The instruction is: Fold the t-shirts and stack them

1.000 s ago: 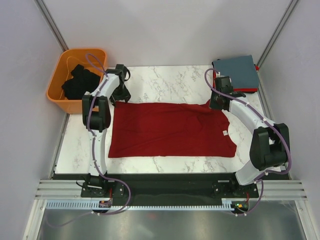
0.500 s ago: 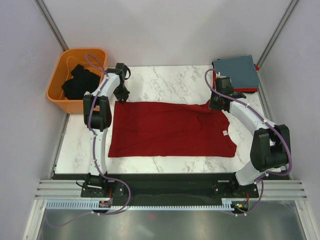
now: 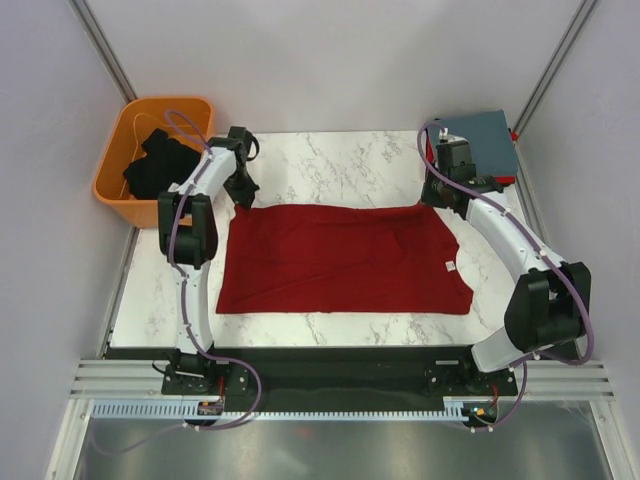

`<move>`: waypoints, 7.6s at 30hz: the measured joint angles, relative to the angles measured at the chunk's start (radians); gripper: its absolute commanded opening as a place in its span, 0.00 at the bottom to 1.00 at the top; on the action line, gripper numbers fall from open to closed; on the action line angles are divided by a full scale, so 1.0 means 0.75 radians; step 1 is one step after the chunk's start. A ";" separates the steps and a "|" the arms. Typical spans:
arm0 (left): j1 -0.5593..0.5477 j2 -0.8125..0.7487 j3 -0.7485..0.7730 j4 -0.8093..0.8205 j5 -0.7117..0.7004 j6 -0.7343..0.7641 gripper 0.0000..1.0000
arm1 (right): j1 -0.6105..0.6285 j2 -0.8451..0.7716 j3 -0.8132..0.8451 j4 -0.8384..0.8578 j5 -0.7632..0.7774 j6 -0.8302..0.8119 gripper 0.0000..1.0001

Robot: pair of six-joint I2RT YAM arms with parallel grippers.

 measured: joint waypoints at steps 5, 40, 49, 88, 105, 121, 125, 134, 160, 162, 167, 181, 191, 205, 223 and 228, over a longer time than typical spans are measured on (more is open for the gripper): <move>-0.015 -0.213 -0.169 -0.004 0.000 -0.002 0.02 | 0.000 -0.126 -0.010 -0.043 0.000 0.008 0.00; -0.175 -1.110 -1.300 0.173 -0.239 -0.015 0.92 | 0.000 -1.011 -0.744 -0.276 0.013 0.338 0.73; -0.184 -1.233 -1.336 0.191 -0.280 0.047 0.89 | 0.009 -0.918 -0.758 -0.152 -0.098 0.443 0.73; -0.765 -1.005 -1.545 0.606 0.430 -0.286 0.81 | 0.109 1.172 0.958 0.178 -0.503 0.391 0.75; -1.174 -0.966 -1.288 0.621 0.597 -0.664 0.75 | 0.114 1.502 1.480 0.164 -0.591 0.437 0.79; -0.756 -0.999 -0.787 0.237 0.071 -0.247 0.73 | 0.005 0.816 1.101 -0.015 -0.479 0.333 0.87; -0.573 -0.735 -0.658 0.267 0.072 -0.101 0.66 | -0.032 0.255 0.620 -0.016 -0.432 0.305 0.87; -0.462 -0.204 -0.230 0.350 0.133 0.048 0.59 | 0.061 -0.770 -0.341 -0.086 -0.438 0.297 0.88; -0.219 0.216 0.241 0.402 0.392 0.124 0.79 | 0.060 -1.020 -0.733 -0.340 -0.451 0.221 0.88; -0.211 0.175 0.180 0.403 0.417 0.125 0.80 | 0.060 -0.997 -0.746 -0.332 -0.456 0.226 0.88; -0.222 -0.078 -0.143 0.360 0.428 0.127 0.79 | 0.068 -0.944 -0.837 -0.234 -0.505 0.270 0.87; -0.489 -1.134 -1.358 0.482 0.430 0.050 0.74 | 0.548 -0.755 -1.160 0.120 -0.444 0.558 0.72; -0.783 -1.188 -1.669 0.586 0.416 -0.214 0.70 | 0.626 -0.669 -1.231 0.372 -0.396 0.663 0.46; -0.881 -1.188 -1.740 0.722 0.381 -0.368 0.39 | 0.691 -0.644 -1.288 0.512 -0.375 0.710 0.20; -1.001 -1.545 -1.730 0.616 0.357 -0.506 0.02 | 0.762 -0.919 -1.136 0.061 -0.332 0.774 0.00; -1.032 -1.628 -1.643 0.477 0.344 -0.539 0.02 | 0.769 -0.962 -0.966 -0.117 -0.302 0.785 0.00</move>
